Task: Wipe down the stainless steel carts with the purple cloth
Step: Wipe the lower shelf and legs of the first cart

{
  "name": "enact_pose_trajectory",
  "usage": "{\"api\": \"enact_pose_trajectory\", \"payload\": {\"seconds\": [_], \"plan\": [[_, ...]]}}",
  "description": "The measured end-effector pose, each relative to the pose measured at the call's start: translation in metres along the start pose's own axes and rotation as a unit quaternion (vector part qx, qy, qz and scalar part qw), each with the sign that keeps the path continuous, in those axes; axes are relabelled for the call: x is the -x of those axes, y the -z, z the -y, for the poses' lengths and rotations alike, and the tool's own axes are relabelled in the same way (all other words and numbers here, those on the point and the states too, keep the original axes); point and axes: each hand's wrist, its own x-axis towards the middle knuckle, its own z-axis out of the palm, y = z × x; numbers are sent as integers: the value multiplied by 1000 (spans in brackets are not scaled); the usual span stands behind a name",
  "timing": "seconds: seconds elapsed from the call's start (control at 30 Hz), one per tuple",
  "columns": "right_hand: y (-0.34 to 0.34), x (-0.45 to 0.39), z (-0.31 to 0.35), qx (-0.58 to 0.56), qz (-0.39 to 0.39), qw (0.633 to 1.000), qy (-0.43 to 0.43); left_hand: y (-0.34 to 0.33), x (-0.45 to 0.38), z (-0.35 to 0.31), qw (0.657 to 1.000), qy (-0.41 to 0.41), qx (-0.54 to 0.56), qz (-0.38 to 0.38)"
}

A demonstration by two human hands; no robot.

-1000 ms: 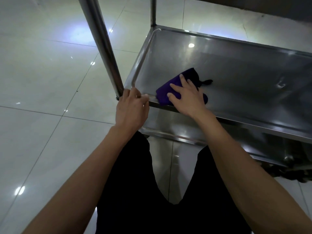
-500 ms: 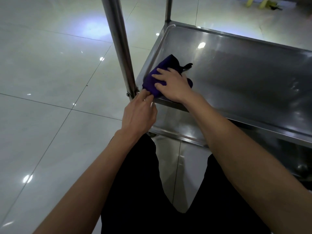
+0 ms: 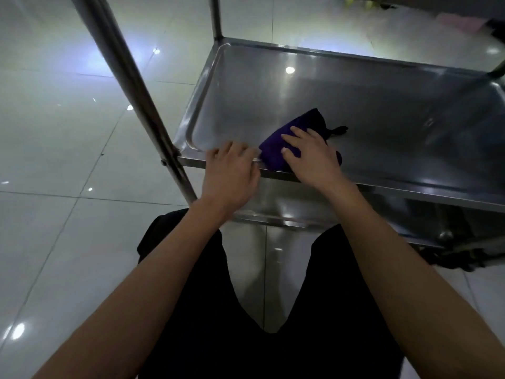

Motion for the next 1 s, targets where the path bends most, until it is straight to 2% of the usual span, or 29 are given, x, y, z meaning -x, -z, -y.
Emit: {"api": "enact_pose_trajectory", "payload": {"seconds": [0.3, 0.47, 0.53, 0.83, 1.0], "plan": [[38, 40, -104, -8, -41, 994, -96, -22, -49, -94, 995, -75, 21, 56], [60, 62, -159, -1, -60, 987, -148, -35, -60, -119, 991, -70, 11, 112], [68, 65, -174, 3, -61, 983, -170, -40, -57, -121, 992, -67, 9, 110], [62, 50, -165, 20, -28, 985, -172, -45, -53, -113, 991, -85, 27, 95], [51, 22, -140, 19, -11, 990, -136, -36, -53, -97, 987, -104, 65, 106]]}}
